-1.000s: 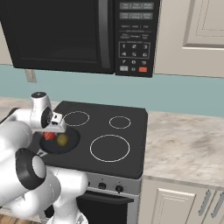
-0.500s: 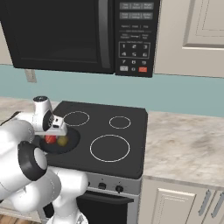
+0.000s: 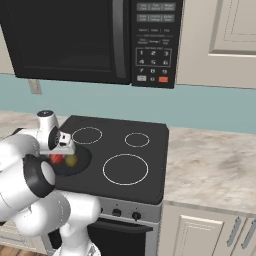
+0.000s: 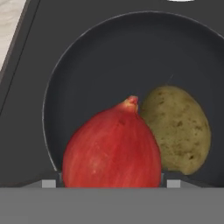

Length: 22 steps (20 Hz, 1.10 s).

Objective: Put the potato and onion in the pan. Then turn on the front left burner and set the heat to medium.

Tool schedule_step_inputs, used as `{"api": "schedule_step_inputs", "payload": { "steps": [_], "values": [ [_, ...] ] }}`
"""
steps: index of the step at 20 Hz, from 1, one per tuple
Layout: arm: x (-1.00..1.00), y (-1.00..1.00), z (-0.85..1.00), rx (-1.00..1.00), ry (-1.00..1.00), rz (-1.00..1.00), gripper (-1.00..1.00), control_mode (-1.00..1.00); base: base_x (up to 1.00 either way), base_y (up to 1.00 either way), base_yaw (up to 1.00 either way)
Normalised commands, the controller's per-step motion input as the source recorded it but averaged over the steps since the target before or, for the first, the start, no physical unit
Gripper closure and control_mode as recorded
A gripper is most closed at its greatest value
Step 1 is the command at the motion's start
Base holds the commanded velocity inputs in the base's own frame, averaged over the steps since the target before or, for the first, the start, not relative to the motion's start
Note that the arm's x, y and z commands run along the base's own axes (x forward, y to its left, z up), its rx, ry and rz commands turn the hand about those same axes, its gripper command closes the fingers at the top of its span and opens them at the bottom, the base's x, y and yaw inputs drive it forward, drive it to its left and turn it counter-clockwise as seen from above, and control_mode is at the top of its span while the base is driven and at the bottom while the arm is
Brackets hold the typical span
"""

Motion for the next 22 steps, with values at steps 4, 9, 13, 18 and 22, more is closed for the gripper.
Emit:
{"api": "schedule_step_inputs", "payload": {
  "steps": [4,9,13,18,22],
  "values": [
    [0.24,0.04,-0.02,0.00,0.00,0.06,1.00,-1.00,0.00,0.00,0.00],
    [0.24,0.00,-0.21,0.00,0.00,0.04,1.00,-1.00,0.00,0.00,0.00],
    [0.16,0.00,-0.21,0.00,0.00,0.02,1.00,-1.00,0.00,0.00,0.00],
    [0.00,0.02,0.00,0.00,0.01,0.01,-1.00,-1.00,0.00,0.00,0.00],
    [0.00,0.00,0.00,0.00,0.00,0.00,-1.00,-1.00,0.00,0.00,0.00]
  ]
}}
